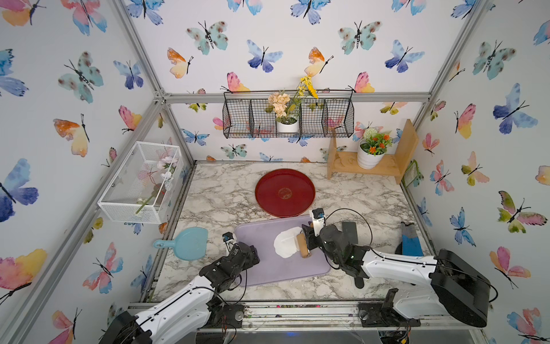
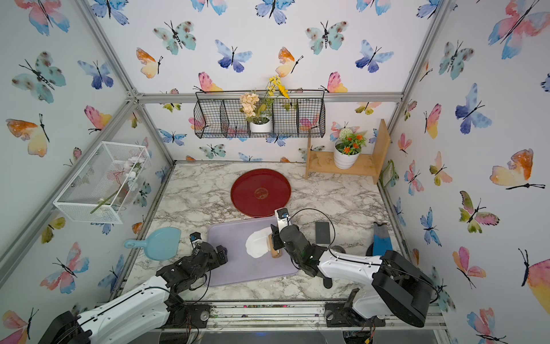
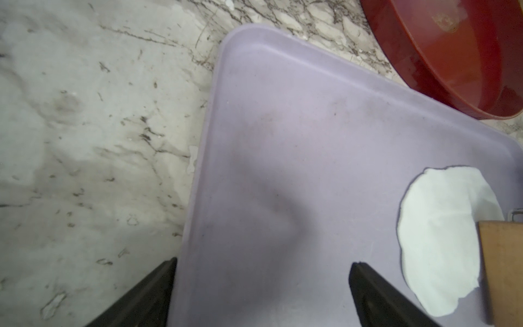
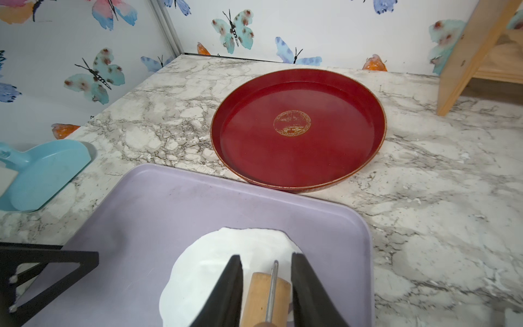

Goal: Roll out the dumpling wrappers from the dough
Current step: Flatten out the dough on the work surface.

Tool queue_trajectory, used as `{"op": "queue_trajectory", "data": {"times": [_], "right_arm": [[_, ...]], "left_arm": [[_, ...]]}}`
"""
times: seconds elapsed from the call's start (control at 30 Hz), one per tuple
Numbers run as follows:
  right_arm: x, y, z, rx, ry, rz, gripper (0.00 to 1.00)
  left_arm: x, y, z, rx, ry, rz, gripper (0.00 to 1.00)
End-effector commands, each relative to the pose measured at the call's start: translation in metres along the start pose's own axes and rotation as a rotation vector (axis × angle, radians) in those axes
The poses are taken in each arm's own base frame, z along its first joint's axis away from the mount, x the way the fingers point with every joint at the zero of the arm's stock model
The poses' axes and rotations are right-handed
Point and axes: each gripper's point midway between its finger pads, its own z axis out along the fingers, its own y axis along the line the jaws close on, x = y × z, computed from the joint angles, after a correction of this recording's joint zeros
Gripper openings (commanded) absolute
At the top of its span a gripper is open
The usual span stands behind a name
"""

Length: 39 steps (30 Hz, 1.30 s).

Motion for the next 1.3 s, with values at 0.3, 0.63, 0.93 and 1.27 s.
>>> {"op": "queue_trajectory", "data": {"times": [0.3,0.63,0.93,1.27], "right_arm": [[-0.027,-0.001,0.021,0.069,-0.074,0.007,0.02],[-0.007,-0.001,0.037,0.056,-0.03,-0.016,0.02],[0.078,0.01,0.023,-0.129,0.173,-0.101,0.02],[0.12,0.02,0.018,-0.161,0.3,-0.133,0.02]], "left_arm": [[-0.002,-0.03,0.005,0.1,0.037,0.043,0.99],[0.0,-0.032,0.009,0.101,0.048,0.055,0.99],[-0.007,-0.039,0.005,0.119,0.034,0.059,0.99],[-0.007,-0.04,0.008,0.113,0.042,0.071,0.99]]}}
